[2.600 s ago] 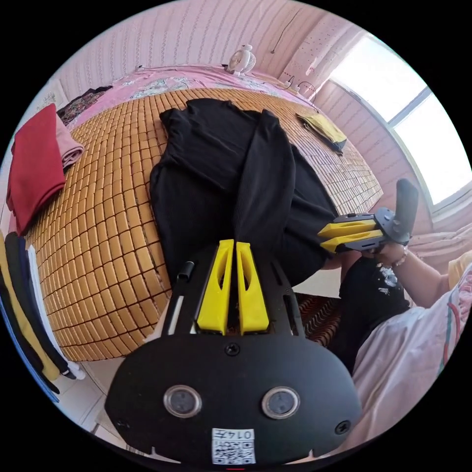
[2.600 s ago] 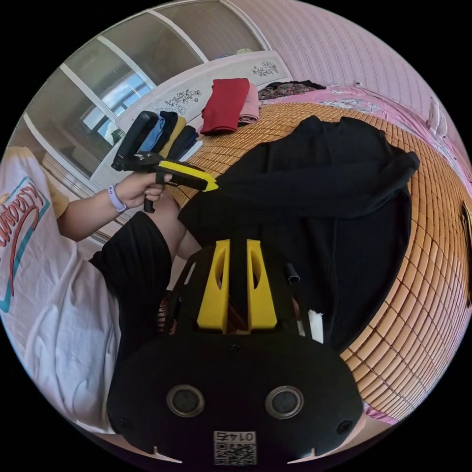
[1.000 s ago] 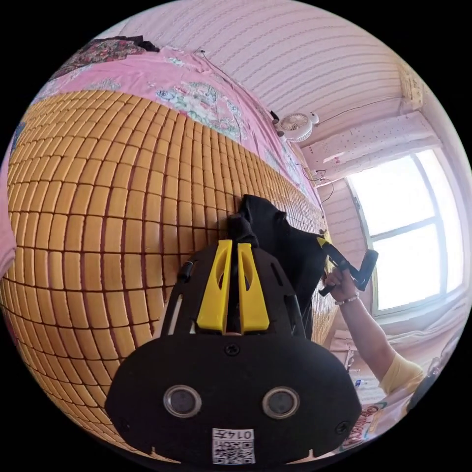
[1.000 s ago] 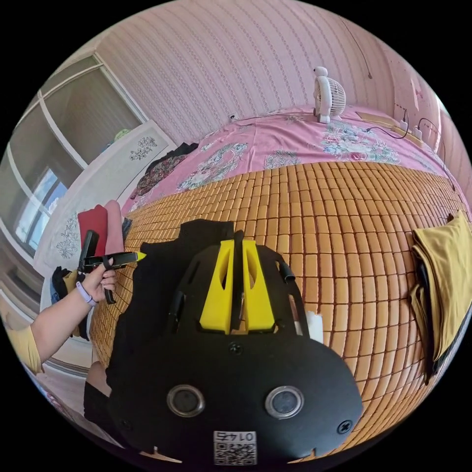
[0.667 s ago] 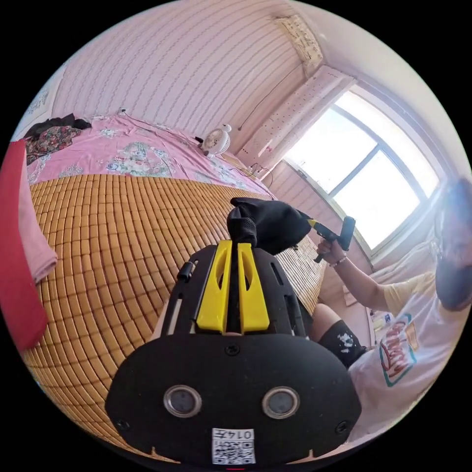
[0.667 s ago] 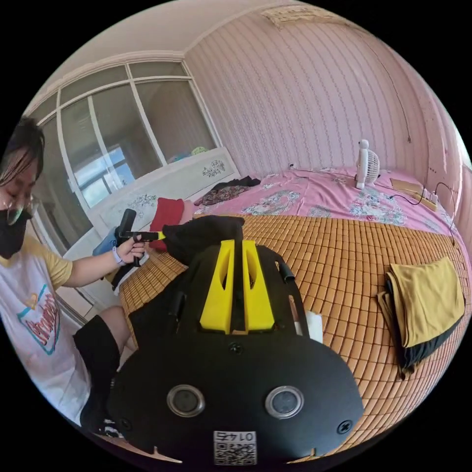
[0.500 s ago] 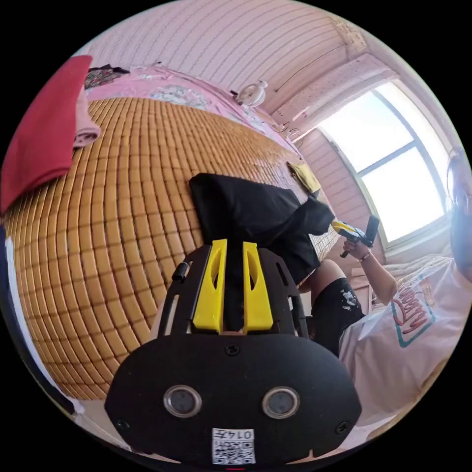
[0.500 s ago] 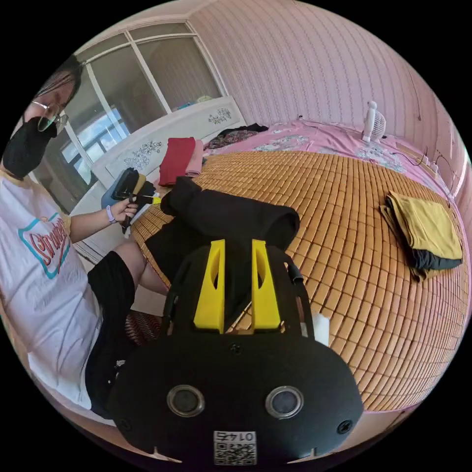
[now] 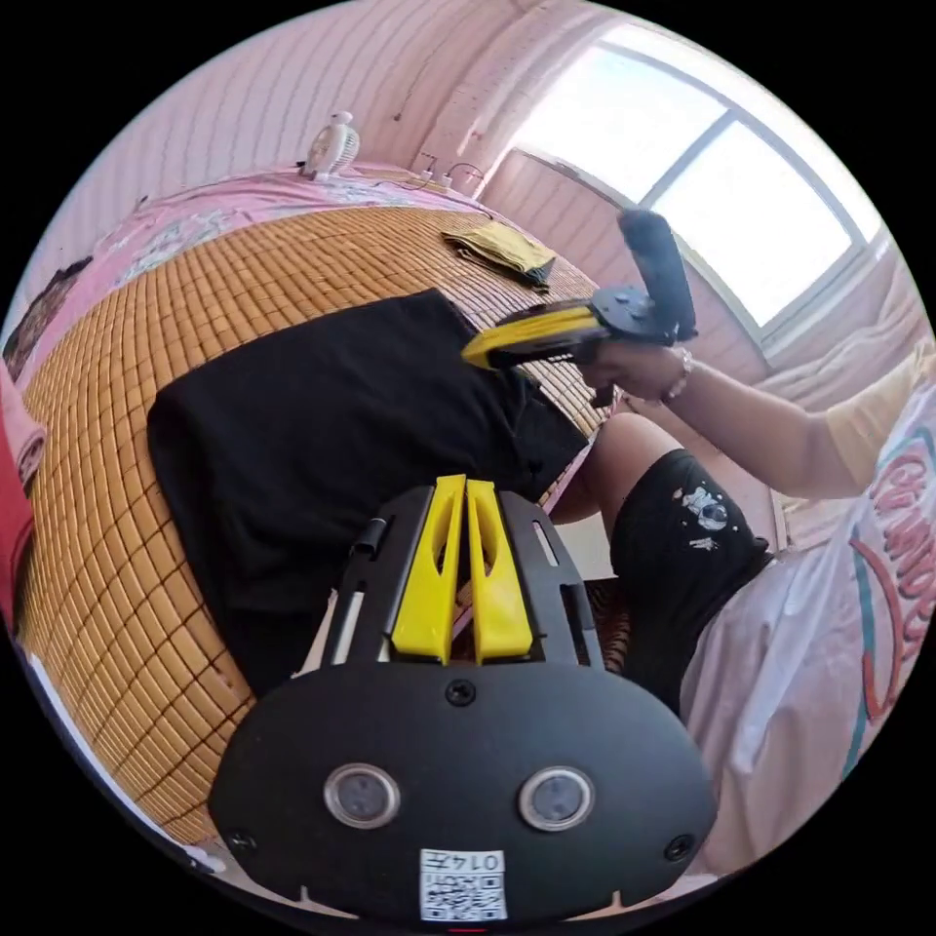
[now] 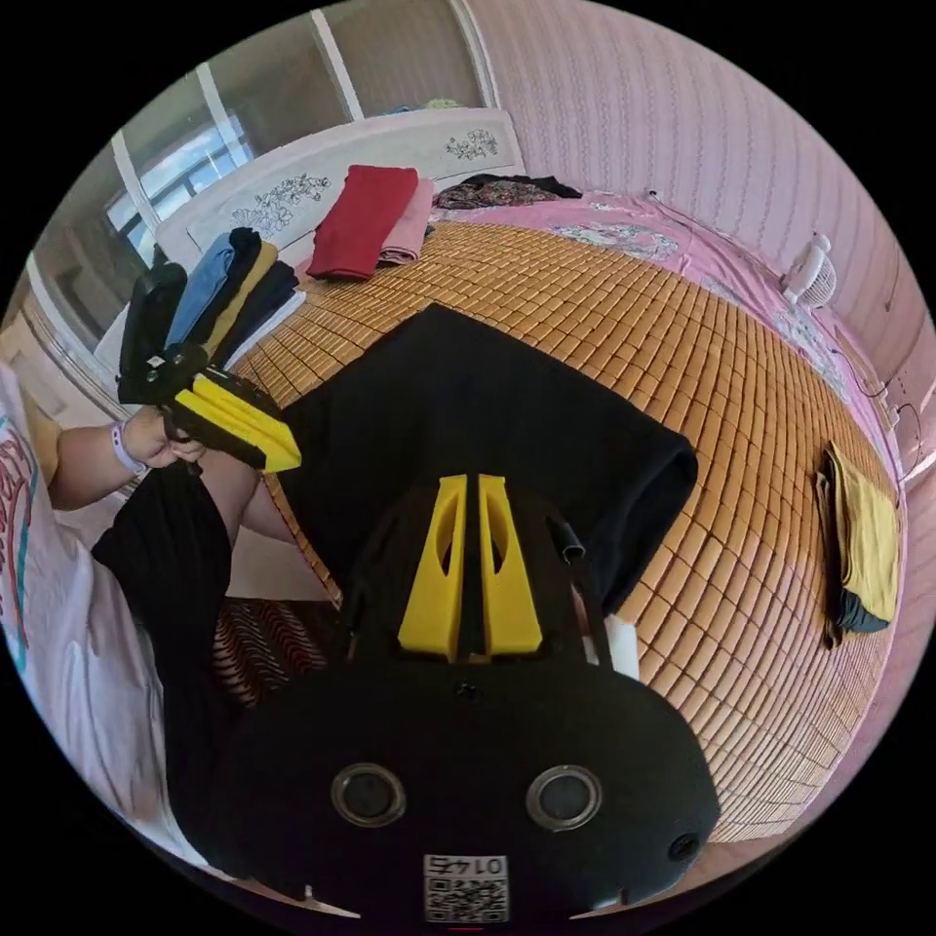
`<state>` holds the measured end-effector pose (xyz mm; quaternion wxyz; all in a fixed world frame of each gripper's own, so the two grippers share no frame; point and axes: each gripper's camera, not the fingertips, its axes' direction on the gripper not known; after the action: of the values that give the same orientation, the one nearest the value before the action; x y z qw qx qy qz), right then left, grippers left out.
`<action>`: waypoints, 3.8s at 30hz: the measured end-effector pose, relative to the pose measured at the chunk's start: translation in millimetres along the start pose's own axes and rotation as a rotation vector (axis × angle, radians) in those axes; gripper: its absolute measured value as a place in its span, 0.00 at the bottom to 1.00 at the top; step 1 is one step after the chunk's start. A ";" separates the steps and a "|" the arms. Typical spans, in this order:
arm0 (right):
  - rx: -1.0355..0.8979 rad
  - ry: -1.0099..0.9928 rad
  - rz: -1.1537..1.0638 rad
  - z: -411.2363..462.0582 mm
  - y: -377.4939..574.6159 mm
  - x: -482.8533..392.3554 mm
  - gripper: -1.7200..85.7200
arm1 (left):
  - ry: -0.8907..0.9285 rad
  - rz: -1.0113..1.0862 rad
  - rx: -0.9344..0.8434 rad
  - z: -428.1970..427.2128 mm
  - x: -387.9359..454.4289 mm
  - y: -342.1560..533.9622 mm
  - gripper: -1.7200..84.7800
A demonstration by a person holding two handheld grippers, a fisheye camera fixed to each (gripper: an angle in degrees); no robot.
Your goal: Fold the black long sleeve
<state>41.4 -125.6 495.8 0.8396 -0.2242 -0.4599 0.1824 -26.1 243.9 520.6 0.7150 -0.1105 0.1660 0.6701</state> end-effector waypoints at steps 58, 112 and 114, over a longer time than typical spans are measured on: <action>-0.090 -0.366 0.610 -3.7 269.8 132.9 0.04 | -0.017 0.449 0.057 215.4 71.5 16.2 0.27; 0.151 -0.097 0.519 24.6 208.5 145.6 0.17 | -0.300 -0.467 0.388 49.4 -77.2 150.8 0.12; 0.081 -0.061 0.539 29.1 206.2 148.4 0.16 | -0.266 -0.429 0.350 55.3 -72.6 142.0 0.12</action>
<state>71.7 128.3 499.9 0.7547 -0.2993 -0.4012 0.4242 -165.9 209.0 608.6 0.8638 0.0705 0.1567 0.4736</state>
